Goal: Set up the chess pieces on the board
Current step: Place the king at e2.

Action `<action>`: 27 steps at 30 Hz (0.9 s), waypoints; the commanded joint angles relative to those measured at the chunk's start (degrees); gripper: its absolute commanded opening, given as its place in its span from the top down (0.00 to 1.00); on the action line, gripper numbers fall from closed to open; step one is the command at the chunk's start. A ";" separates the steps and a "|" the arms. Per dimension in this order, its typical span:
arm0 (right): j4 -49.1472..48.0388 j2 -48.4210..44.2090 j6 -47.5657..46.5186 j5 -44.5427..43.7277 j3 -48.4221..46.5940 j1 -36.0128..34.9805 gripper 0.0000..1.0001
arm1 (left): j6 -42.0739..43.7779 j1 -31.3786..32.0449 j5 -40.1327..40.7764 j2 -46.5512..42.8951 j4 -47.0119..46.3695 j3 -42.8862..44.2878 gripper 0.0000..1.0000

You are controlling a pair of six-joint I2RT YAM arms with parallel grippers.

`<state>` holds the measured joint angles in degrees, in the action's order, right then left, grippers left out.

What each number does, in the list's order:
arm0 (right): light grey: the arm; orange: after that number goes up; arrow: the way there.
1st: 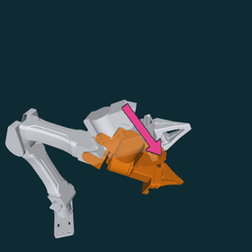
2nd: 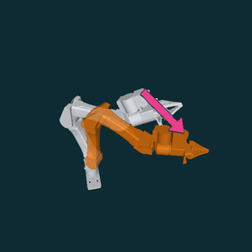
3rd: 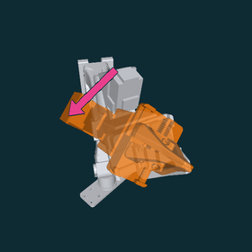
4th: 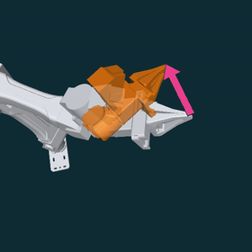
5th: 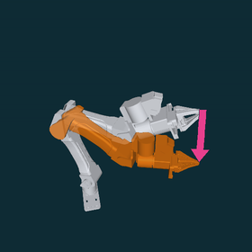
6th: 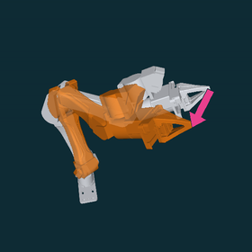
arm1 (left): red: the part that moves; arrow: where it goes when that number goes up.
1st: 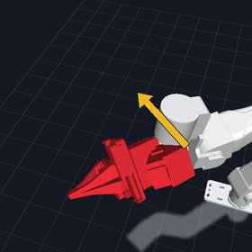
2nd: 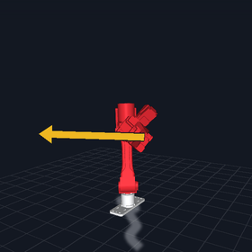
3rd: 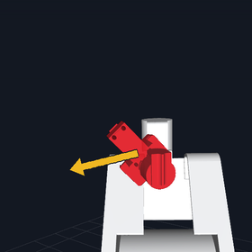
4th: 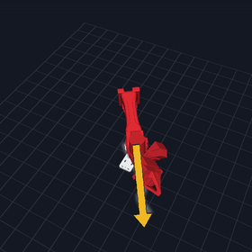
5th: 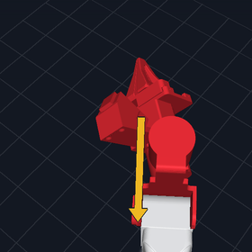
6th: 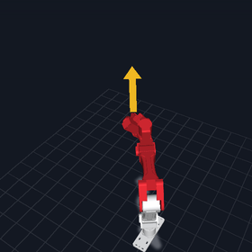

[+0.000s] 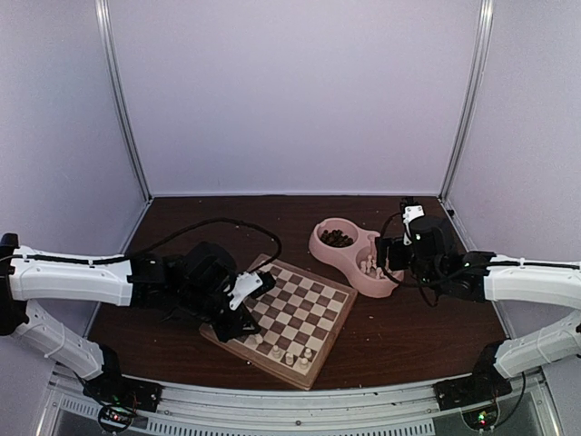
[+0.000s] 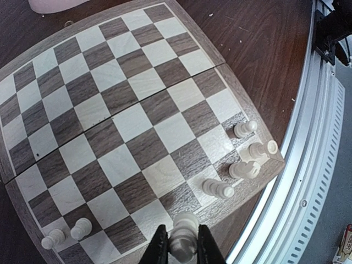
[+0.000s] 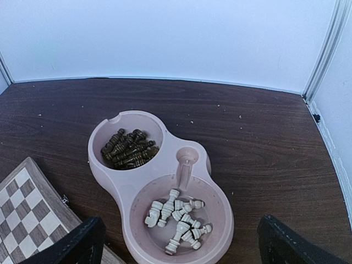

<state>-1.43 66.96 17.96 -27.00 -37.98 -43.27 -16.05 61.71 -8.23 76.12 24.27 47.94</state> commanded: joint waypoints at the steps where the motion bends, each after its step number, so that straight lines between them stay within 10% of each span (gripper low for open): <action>1: 0.69 -1.34 -0.33 -1.20 0.61 -0.14 0.00 | 1.24 0.47 -1.17 0.66 -2.90 -0.37 0.89; 27: 0.73 -2.25 -0.37 -1.53 0.86 -0.14 0.00 | 2.92 4.27 5.49 6.75 -4.24 0.59 0.91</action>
<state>-0.99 65.78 17.96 -27.29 -37.87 -43.27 -14.24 65.69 -4.05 81.95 22.04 46.96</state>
